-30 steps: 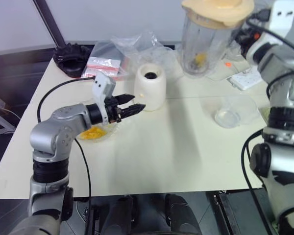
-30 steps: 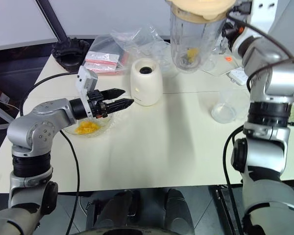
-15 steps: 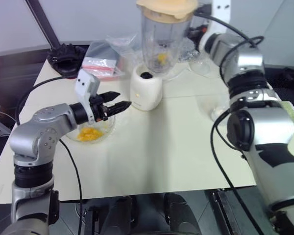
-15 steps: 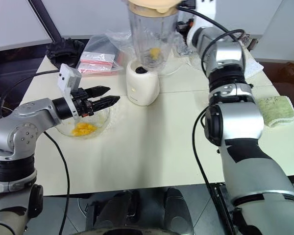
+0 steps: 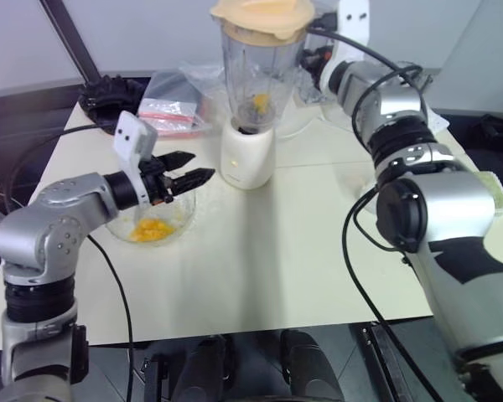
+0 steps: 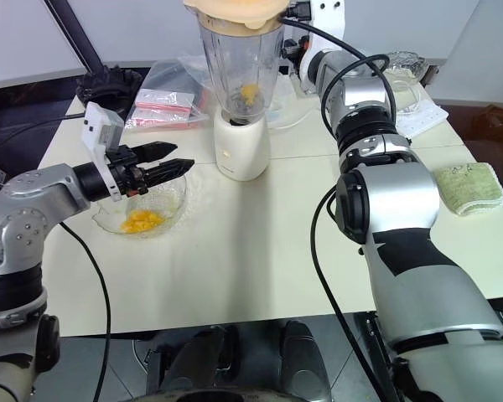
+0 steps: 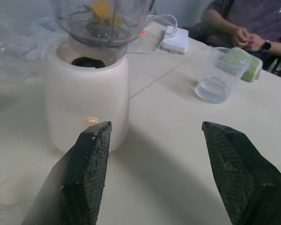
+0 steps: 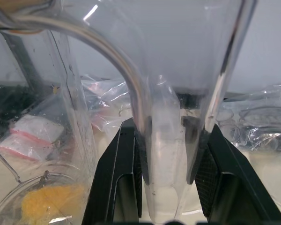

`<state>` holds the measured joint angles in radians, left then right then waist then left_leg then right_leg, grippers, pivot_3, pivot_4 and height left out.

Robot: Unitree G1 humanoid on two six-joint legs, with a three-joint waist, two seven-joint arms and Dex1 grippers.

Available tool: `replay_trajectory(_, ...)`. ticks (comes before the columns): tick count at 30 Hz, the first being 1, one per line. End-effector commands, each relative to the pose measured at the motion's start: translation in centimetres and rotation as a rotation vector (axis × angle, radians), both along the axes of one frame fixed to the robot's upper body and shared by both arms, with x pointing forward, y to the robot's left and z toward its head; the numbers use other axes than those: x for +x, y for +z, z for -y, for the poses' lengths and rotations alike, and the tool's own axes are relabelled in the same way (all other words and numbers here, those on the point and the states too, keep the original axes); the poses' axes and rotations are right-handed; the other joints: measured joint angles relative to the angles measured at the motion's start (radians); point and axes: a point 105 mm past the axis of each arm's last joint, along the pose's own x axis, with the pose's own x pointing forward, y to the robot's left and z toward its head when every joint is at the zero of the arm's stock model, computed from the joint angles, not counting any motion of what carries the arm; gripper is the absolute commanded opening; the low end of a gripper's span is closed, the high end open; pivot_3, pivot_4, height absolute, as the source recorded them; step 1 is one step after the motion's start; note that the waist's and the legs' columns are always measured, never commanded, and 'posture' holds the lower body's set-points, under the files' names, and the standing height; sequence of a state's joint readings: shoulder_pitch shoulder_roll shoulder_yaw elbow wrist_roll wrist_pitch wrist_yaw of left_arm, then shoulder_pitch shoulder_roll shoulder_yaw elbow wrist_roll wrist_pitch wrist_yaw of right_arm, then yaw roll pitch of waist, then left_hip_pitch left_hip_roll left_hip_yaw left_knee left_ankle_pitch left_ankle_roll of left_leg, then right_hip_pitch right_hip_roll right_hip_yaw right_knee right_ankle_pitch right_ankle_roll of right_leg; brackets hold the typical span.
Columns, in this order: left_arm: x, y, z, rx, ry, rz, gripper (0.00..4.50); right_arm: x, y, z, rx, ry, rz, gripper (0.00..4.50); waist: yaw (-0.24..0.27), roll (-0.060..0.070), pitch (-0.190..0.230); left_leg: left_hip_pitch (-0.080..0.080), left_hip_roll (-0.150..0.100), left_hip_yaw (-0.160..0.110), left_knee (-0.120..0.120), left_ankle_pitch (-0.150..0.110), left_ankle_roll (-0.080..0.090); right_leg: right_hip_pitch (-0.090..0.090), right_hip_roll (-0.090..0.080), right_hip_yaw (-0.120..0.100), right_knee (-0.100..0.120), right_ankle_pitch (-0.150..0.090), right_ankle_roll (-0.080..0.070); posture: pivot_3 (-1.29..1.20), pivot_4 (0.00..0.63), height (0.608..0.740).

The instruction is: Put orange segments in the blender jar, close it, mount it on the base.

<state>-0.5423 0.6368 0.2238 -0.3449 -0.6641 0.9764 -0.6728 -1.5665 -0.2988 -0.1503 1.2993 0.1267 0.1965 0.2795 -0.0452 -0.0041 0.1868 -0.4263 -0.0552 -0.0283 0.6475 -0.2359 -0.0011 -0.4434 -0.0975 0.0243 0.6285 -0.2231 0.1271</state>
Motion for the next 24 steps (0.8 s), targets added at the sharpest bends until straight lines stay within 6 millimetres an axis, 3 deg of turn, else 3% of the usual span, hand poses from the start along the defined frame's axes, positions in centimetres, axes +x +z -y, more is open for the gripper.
replay_trajectory(1,0.1,1.6,-1.1,0.014,0.039,0.089,3.23,-0.3,2.4,-0.6,0.036,0.008,0.089,0.89,-0.001,0.0,0.0,0.0,0.0,0.0,0.0,0.0,0.0,0.0,0.0,0.0,0.0,0.0,0.0,0.0,0.15,0.74)
replay_trajectory(12,0.2,2.1,-1.8,0.005,0.088,0.122,3.23,-0.2,0.2,-2.9,0.008,0.046,0.048,0.89,0.0,0.0,0.0,0.0,0.0,0.0,0.0,0.0,0.0,0.0,0.0,0.0,0.001,0.0,0.0,0.0,0.15,0.74)
replay_trajectory(18,0.0,2.2,-1.9,-0.008,0.112,0.132,3.23,0.1,-0.6,-1.7,-0.052,0.013,0.057,0.89,0.0,0.0,0.0,0.001,0.0,-0.001,0.001,0.0,0.0,0.0,0.0,0.0,0.001,0.0,0.0,0.0,0.15,0.74)
replay_trajectory(24,0.0,2.2,-2.1,-0.011,0.118,0.131,3.23,0.0,0.7,-1.0,-0.034,-0.015,0.12,0.89,0.0,0.0,0.0,0.001,0.0,-0.001,0.001,0.0,0.0,0.001,0.0,0.0,0.001,0.001,-0.001,0.0,0.15,0.74)
